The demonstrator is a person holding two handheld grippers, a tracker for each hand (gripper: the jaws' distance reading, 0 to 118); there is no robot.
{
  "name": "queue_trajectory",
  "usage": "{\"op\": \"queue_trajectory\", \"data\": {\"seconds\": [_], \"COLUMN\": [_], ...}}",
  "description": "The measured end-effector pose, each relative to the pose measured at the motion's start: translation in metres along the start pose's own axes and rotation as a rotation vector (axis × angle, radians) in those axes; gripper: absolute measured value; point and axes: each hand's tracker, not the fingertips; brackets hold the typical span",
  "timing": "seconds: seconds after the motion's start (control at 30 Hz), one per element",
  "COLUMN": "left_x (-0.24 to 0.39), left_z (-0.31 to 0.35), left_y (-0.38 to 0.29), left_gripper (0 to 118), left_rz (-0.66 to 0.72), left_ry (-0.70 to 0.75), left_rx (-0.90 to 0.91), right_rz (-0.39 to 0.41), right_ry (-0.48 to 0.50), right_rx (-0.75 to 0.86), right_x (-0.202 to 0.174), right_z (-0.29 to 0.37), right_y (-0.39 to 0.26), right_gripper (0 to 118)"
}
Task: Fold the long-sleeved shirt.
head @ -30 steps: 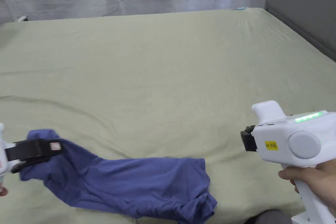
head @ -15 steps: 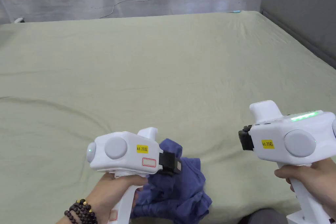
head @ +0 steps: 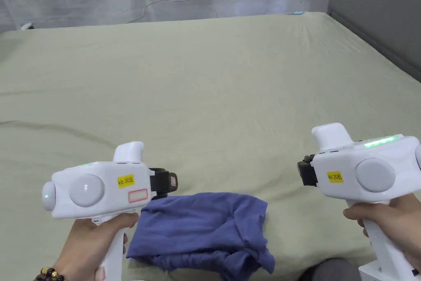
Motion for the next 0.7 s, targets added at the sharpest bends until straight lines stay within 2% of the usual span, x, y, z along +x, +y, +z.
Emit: {"op": "queue_trajectory", "data": {"seconds": [0.13,0.27,0.57,0.7], "left_x": [0.039,0.092,0.148,0.147], "left_z": [-0.024,-0.058,-0.138,-0.129], "left_y": [-0.019,-0.042,-0.076,-0.072], "left_gripper": [0,0,0,0], "left_rz": [-0.156,-0.383,-0.470,-0.465], "left_ry": [-0.041,-0.044,-0.057,-0.095], "left_rx": [-0.031,-0.088,-0.281,-0.278], "right_rz": [0.009,0.009,-0.009,-0.033], "right_ry": [0.001,0.001,-0.011,-0.012], "right_rx": [-0.005,-0.009,-0.011,-0.012], "right_x": [-0.003,-0.003,0.006,0.009], "right_z": [-0.002,-0.002,0.000,0.003], "right_y": [0.000,-0.002,-0.004,-0.002], "right_gripper": [0,0,0,0]}}
